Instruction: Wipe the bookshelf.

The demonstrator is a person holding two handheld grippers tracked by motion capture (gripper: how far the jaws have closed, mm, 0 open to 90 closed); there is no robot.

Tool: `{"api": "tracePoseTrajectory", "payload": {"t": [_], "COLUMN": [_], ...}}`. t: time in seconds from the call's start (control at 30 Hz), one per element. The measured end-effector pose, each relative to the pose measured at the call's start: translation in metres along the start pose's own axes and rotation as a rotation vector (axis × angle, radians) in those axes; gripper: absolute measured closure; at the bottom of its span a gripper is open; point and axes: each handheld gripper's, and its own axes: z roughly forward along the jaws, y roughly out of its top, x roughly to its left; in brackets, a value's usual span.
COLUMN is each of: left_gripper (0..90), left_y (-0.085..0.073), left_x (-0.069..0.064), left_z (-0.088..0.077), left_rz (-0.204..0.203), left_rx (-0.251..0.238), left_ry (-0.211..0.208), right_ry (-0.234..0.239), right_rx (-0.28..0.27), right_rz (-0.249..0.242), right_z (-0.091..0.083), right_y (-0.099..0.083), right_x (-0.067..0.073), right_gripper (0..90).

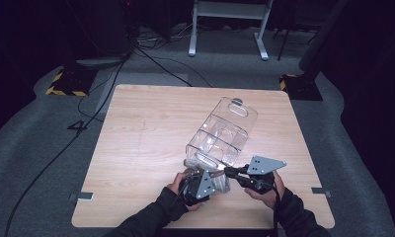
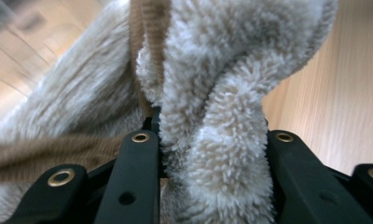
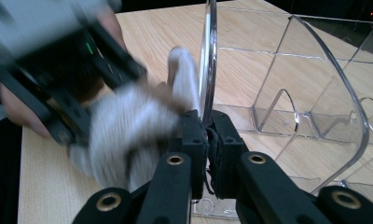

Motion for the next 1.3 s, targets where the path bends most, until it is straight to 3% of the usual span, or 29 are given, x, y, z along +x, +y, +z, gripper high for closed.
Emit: {"api": "tracePoseTrajectory", "payload": {"t": [0.17,0.33,0.37,0.43,0.5,0.57,0.63,0.8,0.93,1.07,1.3], "left_gripper": [68.5,68.6,68.3,68.1,68.1,68.1,68.2,68.5,68.8,68.8,68.9], "left_y": [-0.01,-0.015,-0.017,-0.022,-0.028,-0.033,-0.036,-0.027,-0.016,-0.008,0.004], "left_x": [0.006,0.015,0.025,0.032,0.04,0.051,0.061,0.069,0.075,0.069,0.059], "left_z": [0.011,0.007,0.003,-0.003,-0.01,-0.02,-0.029,-0.047,-0.061,-0.062,-0.066], "left_rz": [-0.036,-0.053,-0.099,-0.105,-0.137,-0.169,-0.218,-0.217,-0.256,-0.221,-0.181], "left_rx": [0.032,0.057,0.08,0.103,0.104,0.094,0.055,-0.017,-0.118,-0.132,-0.171], "left_ry": [-0.053,-0.058,-0.079,-0.031,-0.01,0.031,0.044,0.118,0.117,0.125,0.106], "right_ry": [0.006,0.009,0.01,0.015,0.016,0.016,0.019,0.032,0.062,0.023,-0.041], "right_rx": [0.0,0.0,0.0,-0.001,-0.001,0.002,0.0,0.014,0.036,0.035,-0.03], "right_rz": [-0.003,0.001,0.0,0.003,0.002,0.003,0.005,-0.006,-0.057,-0.069,-0.004], "right_z": [0.0,-0.001,-0.001,-0.001,-0.001,-0.001,0.0,0.003,0.009,0.01,-0.007], "right_y": [0.0,-0.001,-0.001,-0.001,-0.001,-0.001,-0.001,-0.002,0.0,0.003,0.002], "right_x": [0.0,-0.001,-0.001,-0.002,-0.002,-0.001,-0.002,0.001,0.011,0.014,-0.002], "right_gripper": [85.9,85.9,85.9,86.0,86.0,86.0,86.0,87.9,90.0,89.7,79.1]}}
